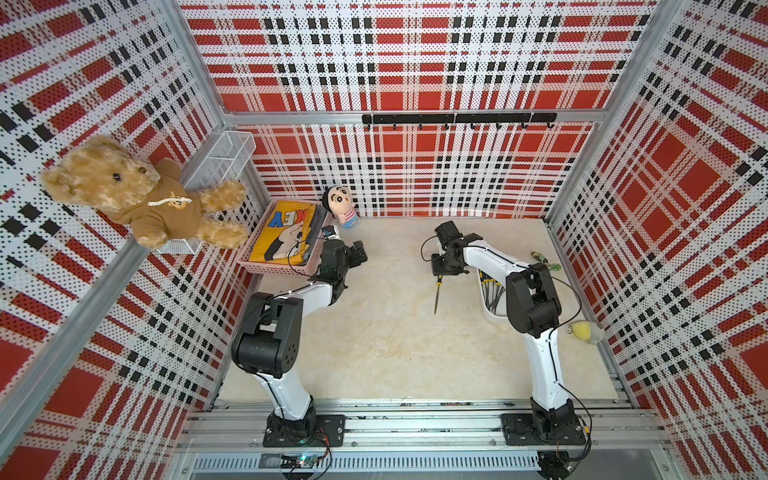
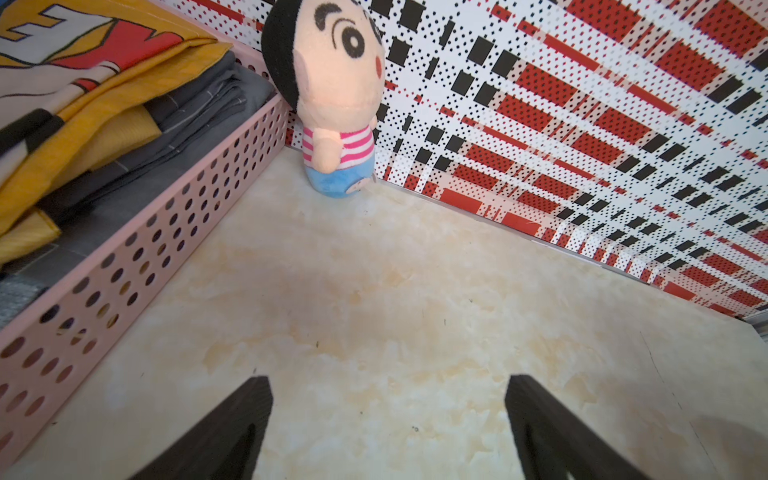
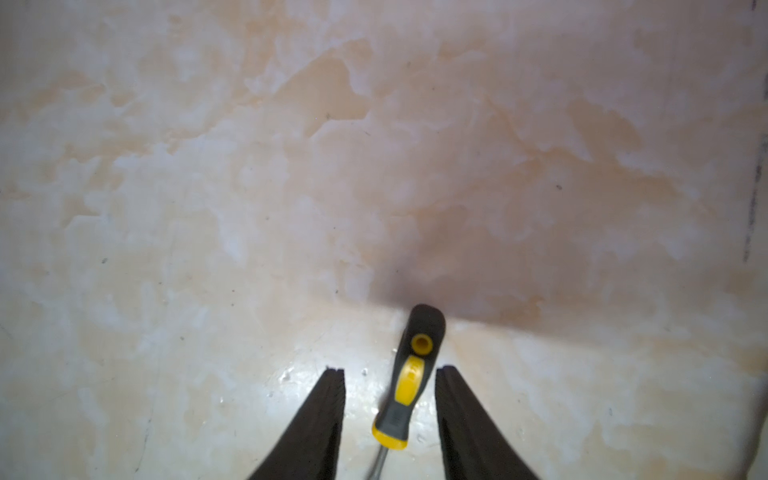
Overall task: Take the file tool out of the storage box
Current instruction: Place the file tool at the center of the board.
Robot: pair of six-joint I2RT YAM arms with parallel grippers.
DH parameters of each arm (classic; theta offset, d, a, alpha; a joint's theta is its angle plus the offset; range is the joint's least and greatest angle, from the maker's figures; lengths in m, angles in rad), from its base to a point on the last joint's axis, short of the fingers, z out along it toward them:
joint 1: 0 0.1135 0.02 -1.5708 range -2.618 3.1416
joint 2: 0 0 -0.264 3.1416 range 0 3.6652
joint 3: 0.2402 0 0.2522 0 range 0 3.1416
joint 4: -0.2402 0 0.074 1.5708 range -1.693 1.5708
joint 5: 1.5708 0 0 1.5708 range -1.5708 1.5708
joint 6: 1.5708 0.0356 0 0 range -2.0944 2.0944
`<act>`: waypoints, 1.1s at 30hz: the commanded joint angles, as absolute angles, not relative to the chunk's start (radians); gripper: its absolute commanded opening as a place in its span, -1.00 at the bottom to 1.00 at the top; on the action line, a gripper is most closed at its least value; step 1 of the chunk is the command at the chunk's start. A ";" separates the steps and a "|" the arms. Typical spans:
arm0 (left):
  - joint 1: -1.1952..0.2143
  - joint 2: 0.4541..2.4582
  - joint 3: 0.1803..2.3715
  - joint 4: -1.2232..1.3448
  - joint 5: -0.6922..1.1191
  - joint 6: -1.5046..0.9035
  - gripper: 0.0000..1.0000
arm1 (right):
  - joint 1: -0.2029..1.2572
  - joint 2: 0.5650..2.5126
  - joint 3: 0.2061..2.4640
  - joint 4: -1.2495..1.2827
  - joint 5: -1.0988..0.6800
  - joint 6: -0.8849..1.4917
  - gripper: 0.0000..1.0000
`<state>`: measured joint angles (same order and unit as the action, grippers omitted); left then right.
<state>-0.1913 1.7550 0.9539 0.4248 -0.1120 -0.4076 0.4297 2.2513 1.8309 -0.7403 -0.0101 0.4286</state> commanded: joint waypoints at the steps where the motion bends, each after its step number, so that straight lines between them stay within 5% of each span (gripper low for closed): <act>1: -0.195 1.755 0.965 0.429 -0.111 -0.405 0.89 | 0.438 2.281 1.842 -0.792 0.042 0.470 -0.10; 6: -0.195 1.756 0.962 0.430 -0.110 -0.407 0.89 | 0.445 2.294 1.842 -0.786 0.035 0.488 -0.13; 17: -0.193 1.754 0.959 0.429 -0.114 -0.404 0.89 | 0.450 2.300 1.859 -0.816 0.056 0.468 -0.72; 33: -0.198 1.763 0.973 0.429 -0.106 -0.407 0.89 | 0.384 2.200 1.686 -0.766 0.076 0.380 -0.74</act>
<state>-0.1917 1.7550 0.9539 0.4248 -0.1116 -0.4076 0.3885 2.2120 1.7100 -0.7490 0.0582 0.3893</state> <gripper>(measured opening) 0.947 0.195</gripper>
